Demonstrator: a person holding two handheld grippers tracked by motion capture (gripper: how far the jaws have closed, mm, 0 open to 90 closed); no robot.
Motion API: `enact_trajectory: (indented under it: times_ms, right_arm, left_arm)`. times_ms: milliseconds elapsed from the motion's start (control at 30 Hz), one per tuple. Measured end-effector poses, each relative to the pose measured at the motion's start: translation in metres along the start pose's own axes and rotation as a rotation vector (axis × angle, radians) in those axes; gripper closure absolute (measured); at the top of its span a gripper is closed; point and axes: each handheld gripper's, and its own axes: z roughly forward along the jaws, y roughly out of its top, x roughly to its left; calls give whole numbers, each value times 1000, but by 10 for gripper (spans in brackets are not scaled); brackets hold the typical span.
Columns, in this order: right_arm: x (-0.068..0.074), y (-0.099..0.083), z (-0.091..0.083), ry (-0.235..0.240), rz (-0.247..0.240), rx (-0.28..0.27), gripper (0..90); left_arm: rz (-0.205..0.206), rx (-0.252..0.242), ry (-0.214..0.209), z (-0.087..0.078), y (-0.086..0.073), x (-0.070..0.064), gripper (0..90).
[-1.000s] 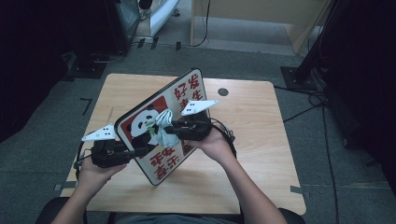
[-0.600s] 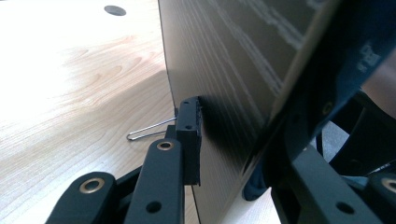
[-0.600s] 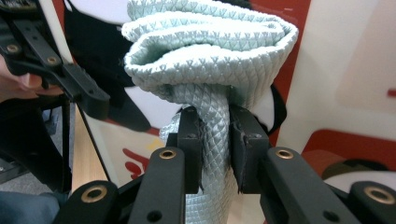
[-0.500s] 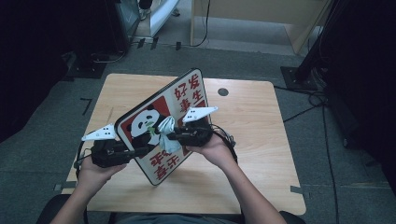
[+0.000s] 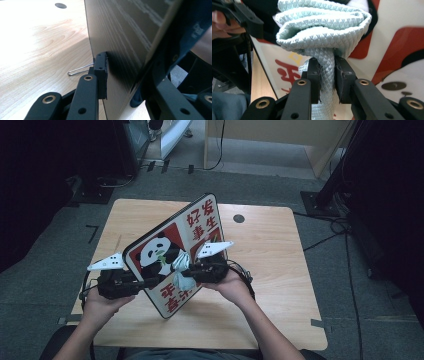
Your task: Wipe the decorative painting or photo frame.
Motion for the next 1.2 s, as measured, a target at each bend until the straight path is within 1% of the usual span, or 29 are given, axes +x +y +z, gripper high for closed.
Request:
enact_trajectory:
  times_ms: [433, 933, 1000, 1100, 1200]
  right_arm:
    - [-1, -23, 8, 0, 10, 24, 759]
    - [-3, -51, 17, -2, 23, 57, 760]
    - [-5, -55, 18, 5, 14, 65, 763]
    - [-7, -60, 20, 8, 25, 85, 766]
    - [-7, -65, 22, 5, 24, 95, 767]
  left_arm:
    - [-3, 0, -13, 0, 1, 2, 713]
    - [-4, 0, -15, 1, 1, 2, 713]
    - [-3, 1, -16, 1, 1, 2, 713]
    - [-2, 2, -16, 1, 1, 2, 713]
    - [-3, 2, -17, 1, 1, 3, 713]
